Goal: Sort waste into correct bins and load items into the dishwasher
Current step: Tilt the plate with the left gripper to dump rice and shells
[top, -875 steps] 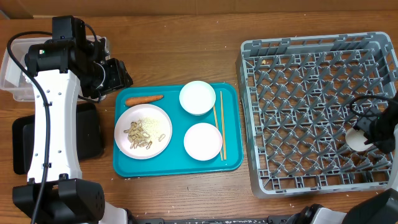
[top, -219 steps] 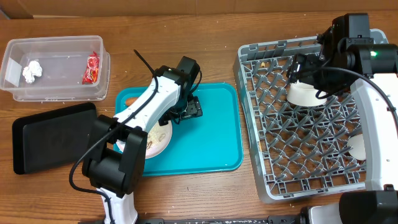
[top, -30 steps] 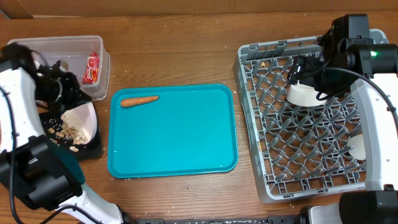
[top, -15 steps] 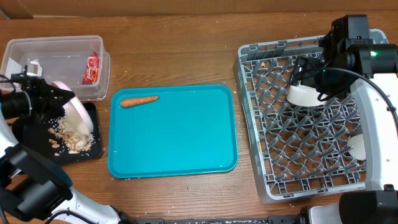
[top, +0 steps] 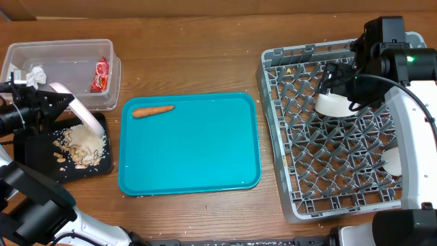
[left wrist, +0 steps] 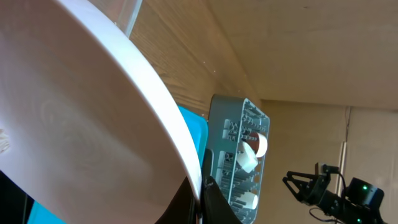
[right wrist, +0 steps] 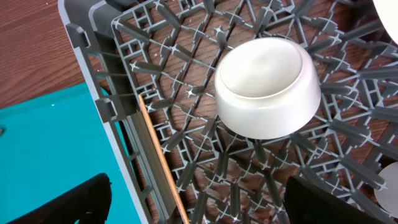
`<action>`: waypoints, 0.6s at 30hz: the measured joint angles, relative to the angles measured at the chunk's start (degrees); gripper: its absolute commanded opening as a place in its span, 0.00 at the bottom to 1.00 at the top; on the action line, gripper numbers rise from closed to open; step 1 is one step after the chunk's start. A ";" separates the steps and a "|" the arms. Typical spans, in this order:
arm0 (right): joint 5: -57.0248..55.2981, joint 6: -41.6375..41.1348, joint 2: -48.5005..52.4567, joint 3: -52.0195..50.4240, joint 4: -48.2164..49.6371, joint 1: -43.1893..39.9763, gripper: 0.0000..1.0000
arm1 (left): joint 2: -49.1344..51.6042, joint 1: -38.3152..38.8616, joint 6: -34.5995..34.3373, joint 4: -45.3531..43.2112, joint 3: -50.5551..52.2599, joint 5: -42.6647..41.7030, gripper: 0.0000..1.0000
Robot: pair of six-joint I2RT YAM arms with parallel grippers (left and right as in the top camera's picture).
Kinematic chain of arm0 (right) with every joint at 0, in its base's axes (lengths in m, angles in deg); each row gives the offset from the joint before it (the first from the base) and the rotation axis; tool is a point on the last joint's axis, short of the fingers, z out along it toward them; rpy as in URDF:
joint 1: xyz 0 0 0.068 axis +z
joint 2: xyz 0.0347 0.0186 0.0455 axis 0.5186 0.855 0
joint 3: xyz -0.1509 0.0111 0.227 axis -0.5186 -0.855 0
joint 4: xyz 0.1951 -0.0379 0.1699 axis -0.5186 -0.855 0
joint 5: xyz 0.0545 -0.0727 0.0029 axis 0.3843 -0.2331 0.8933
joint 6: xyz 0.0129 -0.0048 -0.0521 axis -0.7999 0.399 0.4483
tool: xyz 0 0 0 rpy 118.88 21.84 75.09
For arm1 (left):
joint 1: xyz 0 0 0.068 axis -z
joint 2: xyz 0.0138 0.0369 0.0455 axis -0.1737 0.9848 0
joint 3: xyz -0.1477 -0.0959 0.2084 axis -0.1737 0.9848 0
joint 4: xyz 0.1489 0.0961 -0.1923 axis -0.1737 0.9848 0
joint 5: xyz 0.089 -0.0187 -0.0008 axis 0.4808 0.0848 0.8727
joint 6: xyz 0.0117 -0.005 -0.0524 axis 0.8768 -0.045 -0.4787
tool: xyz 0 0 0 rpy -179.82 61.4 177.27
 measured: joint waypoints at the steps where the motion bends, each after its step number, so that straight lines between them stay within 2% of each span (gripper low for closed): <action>1: -0.02 -0.04 0.00 0.00 0.07 0.00 0.91 | 0.00 0.00 0.07 0.00 0.00 -0.15 0.04; 18: -0.02 -0.02 0.00 0.00 -0.50 0.02 0.91 | 0.00 -1.40 -0.31 1.55 0.00 3.58 0.04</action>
